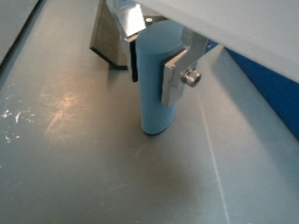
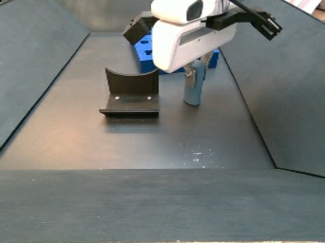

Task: Pick up the oval object. Move up. Move to above the board. Insert the oval object.
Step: Pick up the oval object, then move up, then move to above the board.

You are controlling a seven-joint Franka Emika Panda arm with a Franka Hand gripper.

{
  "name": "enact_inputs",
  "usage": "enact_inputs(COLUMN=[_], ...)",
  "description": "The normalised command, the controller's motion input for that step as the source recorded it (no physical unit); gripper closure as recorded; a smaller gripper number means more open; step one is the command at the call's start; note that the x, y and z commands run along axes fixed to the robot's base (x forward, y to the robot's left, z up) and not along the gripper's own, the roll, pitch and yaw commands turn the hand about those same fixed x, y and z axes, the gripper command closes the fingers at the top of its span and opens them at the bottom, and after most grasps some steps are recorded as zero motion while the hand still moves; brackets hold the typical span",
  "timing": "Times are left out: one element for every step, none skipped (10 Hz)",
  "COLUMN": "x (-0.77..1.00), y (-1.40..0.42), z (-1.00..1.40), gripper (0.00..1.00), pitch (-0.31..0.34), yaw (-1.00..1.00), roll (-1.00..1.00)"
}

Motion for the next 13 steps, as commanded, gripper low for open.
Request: enact_inputs(x=[0.00, 0.00, 0.00, 0.00, -0.05, -0.06, -0.05, -0.03, -0.02, 0.00, 0.00, 0.00, 0.00], y=[0.00, 0.00, 0.00, 0.00, -0.03, -0.02, -0.02, -0.01, -0.01, -0.12, -0.12, -0.10, -0.09], z=[0.00, 0.00, 0.00, 0.83, 0.83, 0.73, 0.64, 0.43, 0.19, 1.00, 1.00, 1.00, 1.00], gripper=[1.00, 1.00, 1.00, 1.00, 1.00, 1.00, 1.00, 1.00, 1.00, 1.00, 1.00, 1.00, 1.00], pitch=[0.000, 0.000, 0.000, 0.000, 0.022, 0.028, 0.029, 0.033, 0.039, 0.040, 0.038, 0.058, 0.063], yaw=[0.00, 0.00, 0.00, 0.00, -0.02, -0.02, -0.01, -0.01, 0.00, -0.30, -0.30, -0.19, -0.12], roll=[0.00, 0.00, 0.00, 0.00, 0.00, -0.01, -0.01, -0.02, -0.03, -0.12, -0.12, -0.12, -0.13])
